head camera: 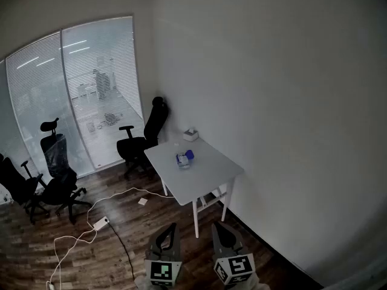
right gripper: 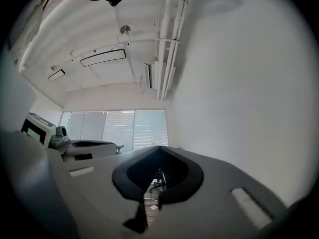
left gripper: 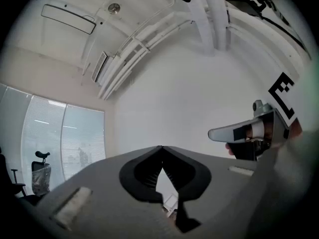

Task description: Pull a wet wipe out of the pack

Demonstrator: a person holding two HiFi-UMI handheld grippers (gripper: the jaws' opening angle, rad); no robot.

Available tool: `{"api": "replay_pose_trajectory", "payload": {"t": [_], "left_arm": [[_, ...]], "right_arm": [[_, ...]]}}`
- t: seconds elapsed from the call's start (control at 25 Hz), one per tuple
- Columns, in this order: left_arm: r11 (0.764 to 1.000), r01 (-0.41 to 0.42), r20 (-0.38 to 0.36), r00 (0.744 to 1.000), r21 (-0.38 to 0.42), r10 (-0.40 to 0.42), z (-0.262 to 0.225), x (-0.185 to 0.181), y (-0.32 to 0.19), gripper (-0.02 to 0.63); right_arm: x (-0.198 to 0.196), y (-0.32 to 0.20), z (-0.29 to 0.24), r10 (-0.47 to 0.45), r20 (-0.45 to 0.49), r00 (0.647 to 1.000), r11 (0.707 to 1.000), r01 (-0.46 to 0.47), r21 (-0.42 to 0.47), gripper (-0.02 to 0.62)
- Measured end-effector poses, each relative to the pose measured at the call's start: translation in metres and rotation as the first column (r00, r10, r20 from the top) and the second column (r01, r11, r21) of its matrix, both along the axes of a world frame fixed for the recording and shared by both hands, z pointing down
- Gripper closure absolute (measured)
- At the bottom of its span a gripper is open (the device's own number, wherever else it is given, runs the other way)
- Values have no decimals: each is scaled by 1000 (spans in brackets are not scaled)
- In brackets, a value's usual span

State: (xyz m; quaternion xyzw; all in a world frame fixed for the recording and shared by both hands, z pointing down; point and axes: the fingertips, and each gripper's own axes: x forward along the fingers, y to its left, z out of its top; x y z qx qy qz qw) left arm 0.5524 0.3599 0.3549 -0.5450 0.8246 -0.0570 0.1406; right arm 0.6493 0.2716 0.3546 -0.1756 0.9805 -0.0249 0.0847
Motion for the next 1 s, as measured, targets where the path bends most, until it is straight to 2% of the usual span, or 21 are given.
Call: {"api": "replay_pose_trajectory", "payload": {"t": [0.12, 0.48, 0.8, 1.0], "left_arm": [[1000, 0, 15, 1000, -15, 0, -13, 7, -5, 601], [999, 22, -16, 1000, -31, -23, -9, 13, -3, 601], [997, 62, -28, 998, -41, -63, -4, -8, -2, 601], [997, 68, -27, 997, -48, -69, 16, -38, -10, 601]], "right_arm": [[1, -4, 0, -2, 3, 1000, 1000, 2, -4, 591], [6, -1, -1, -33, 36, 999, 999, 33, 7, 591], [-16, -4, 9, -67, 22, 998, 997, 67, -26, 591], [-44, -14, 16, -66, 13, 998, 997, 66, -32, 591]]}}
